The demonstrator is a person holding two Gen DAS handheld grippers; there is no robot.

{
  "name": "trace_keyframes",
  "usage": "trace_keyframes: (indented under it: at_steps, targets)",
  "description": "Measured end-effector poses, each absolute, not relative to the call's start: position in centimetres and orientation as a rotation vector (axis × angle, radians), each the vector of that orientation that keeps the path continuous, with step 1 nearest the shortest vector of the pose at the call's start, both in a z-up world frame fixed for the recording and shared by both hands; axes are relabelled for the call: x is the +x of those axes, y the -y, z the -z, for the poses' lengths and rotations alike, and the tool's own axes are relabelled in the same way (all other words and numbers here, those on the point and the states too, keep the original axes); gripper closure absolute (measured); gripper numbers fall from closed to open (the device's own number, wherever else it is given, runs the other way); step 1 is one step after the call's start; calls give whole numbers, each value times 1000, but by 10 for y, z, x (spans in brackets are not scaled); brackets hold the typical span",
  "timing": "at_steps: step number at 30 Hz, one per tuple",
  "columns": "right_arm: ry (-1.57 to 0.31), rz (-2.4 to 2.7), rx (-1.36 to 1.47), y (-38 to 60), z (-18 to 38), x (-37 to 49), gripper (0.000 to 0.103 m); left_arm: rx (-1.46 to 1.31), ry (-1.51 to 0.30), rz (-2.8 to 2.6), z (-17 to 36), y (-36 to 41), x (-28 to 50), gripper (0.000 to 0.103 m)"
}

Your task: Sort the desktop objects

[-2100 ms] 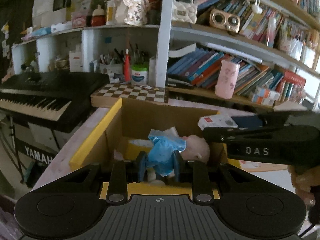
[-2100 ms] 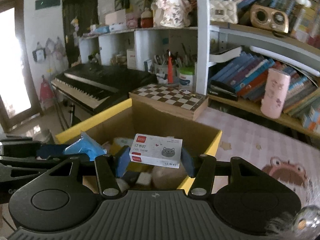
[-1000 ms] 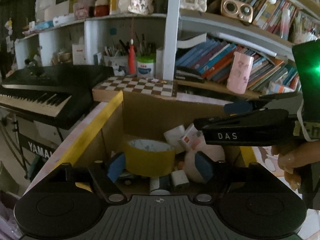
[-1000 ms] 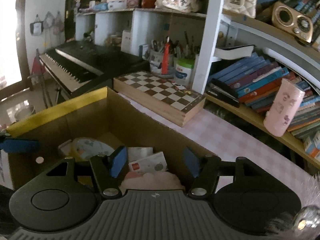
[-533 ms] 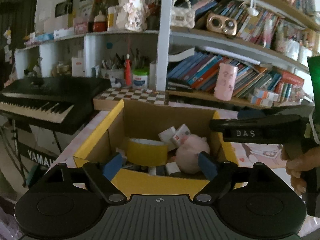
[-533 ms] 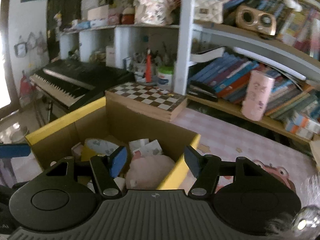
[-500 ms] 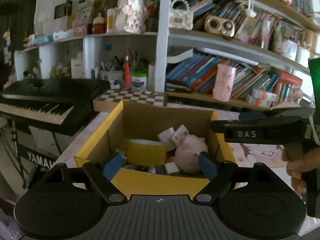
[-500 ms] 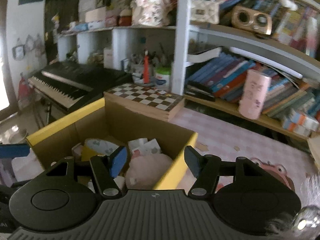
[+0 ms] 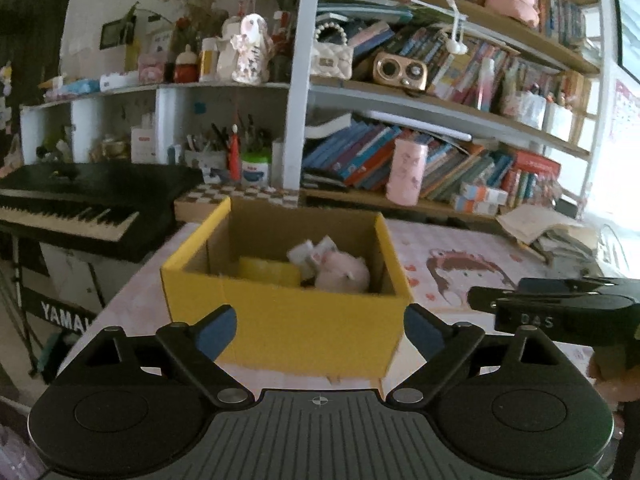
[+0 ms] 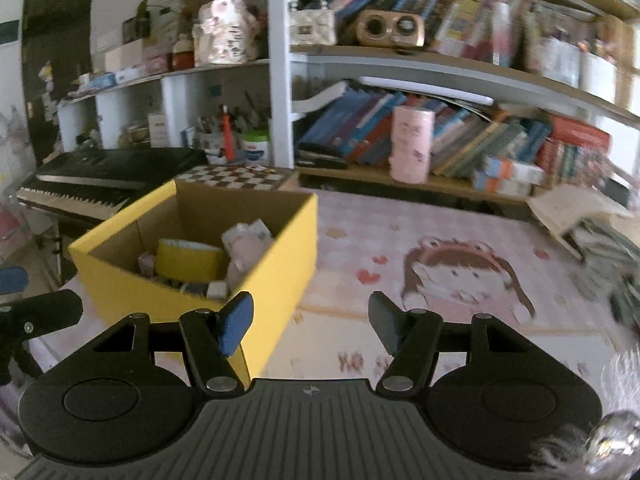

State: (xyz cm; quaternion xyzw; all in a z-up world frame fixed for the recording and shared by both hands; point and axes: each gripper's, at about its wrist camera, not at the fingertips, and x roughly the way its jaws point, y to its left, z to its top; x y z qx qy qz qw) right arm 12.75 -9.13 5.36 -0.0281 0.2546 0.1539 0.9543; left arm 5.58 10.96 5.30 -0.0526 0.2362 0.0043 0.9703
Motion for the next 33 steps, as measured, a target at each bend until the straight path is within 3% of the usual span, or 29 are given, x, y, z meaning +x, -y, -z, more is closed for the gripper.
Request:
trace_keyframes:
  at_steps: [9,16,21,33]
  targets:
    - [-572,-212,-36,117,-33,66,37,-85,-539,43,-31,-91,29,10]
    - [-594,-144,-8,130,-20,34,32,-66,-586,24,-21,-77,14,2]
    - [-616,-104,1,139,-11,19,19,-79,-610,-1,-14,-72,6,0]
    - [-665,-66,25,154,-3,8,14,-40,-690,36,-6,-60,3,0]
